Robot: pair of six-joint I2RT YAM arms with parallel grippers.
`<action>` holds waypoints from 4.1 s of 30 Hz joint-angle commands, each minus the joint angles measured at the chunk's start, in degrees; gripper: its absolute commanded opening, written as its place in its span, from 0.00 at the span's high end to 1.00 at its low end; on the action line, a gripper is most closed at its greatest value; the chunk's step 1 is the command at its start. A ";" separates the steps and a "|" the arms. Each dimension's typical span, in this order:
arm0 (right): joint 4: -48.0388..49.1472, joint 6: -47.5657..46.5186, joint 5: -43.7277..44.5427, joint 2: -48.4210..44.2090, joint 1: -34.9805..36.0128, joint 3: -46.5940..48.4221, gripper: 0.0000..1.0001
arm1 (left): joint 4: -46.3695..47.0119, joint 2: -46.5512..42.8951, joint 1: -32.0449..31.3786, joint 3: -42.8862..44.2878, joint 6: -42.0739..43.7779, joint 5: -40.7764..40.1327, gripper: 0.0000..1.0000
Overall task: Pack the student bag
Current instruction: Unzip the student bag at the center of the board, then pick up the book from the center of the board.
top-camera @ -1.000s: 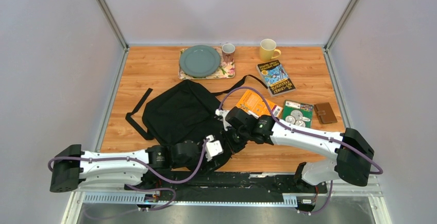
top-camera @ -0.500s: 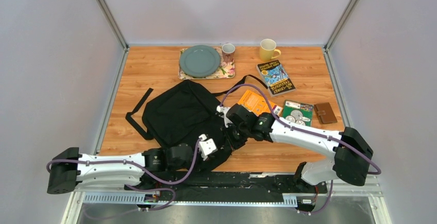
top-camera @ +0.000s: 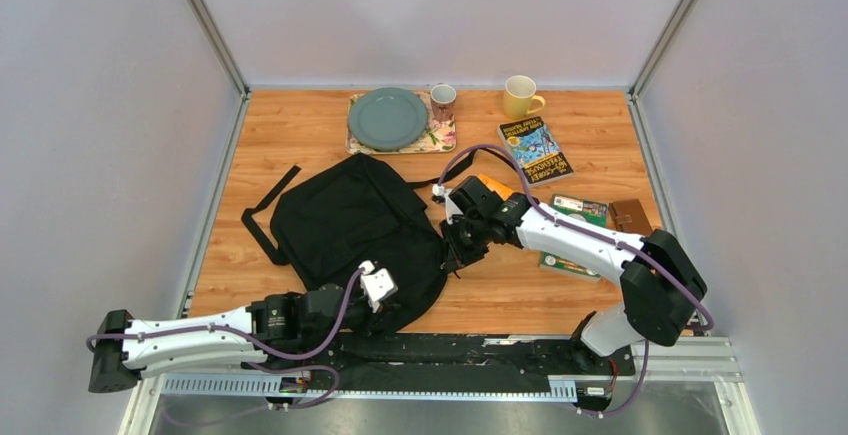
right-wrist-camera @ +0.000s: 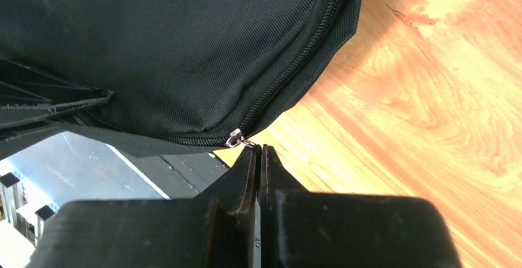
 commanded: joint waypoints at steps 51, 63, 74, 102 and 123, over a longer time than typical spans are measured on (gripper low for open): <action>3.63 3.24 10.50 -4.65 1.76 -0.99 1.00 | 12.16 23.58 -0.17 1.70 -3.10 9.54 1.00; 4.87 -1.25 11.72 4.85 -5.54 9.30 1.00 | 6.09 17.59 -0.18 -0.24 -4.86 14.99 1.00; 14.17 6.13 11.99 3.98 -8.88 8.25 1.00 | 2.66 19.61 -0.88 0.46 -4.60 14.38 1.00; 11.56 3.77 5.47 11.72 -13.09 20.38 0.57 | 10.31 16.81 -1.32 6.16 -3.72 -6.88 0.38; 8.71 3.16 3.60 -14.22 -46.06 -0.10 0.30 | 9.12 33.66 16.43 33.33 -13.29 2.76 0.08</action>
